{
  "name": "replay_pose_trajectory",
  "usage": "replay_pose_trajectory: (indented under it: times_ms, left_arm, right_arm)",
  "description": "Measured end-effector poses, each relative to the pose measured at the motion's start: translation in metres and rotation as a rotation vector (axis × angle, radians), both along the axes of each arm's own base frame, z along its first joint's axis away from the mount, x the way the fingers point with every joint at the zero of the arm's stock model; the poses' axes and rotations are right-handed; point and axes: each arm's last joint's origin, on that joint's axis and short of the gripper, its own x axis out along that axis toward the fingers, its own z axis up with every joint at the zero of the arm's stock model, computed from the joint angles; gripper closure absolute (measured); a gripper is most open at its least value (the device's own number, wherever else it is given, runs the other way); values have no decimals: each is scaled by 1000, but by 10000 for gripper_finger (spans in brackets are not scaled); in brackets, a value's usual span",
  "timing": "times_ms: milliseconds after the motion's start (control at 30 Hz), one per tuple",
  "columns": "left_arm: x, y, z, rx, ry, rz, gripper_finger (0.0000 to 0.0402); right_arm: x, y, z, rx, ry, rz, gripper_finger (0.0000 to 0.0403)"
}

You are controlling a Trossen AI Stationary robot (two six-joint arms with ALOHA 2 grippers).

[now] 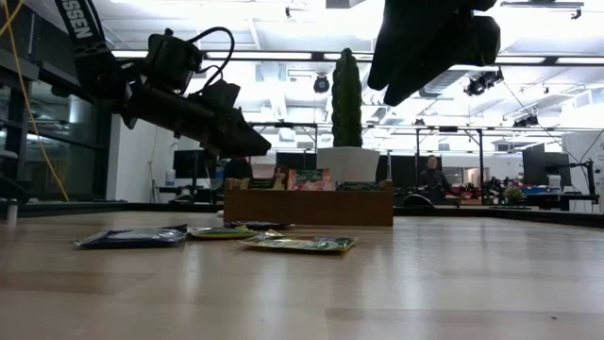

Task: Pick & Place Tea
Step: Put the purple tea bag into the right section of the wooden organizer

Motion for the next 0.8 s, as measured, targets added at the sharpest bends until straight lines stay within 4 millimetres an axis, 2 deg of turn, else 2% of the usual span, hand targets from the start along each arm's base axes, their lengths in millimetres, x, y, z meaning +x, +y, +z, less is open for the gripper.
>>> replay_pose_trajectory:
  times_ms: [200,300,467,667,800]
  left_arm:
    - [-3,-4,15,39,-47,-105,294]
    - [-4,-13,18,28,-28,-197,316]
    - [-2,-42,15,72,74,-306,392]
    - [1,-81,6,89,180,-328,399]
    - [1,-100,-4,121,248,-312,400]
  right_arm:
    - [0,0,0,9,7,5,263]
    - [-2,1,-1,6,25,2,263]
    - [-11,3,-3,-5,80,-27,263]
    - [-20,13,-4,-15,62,-88,263]
    - [-23,17,-3,-12,32,-127,263]
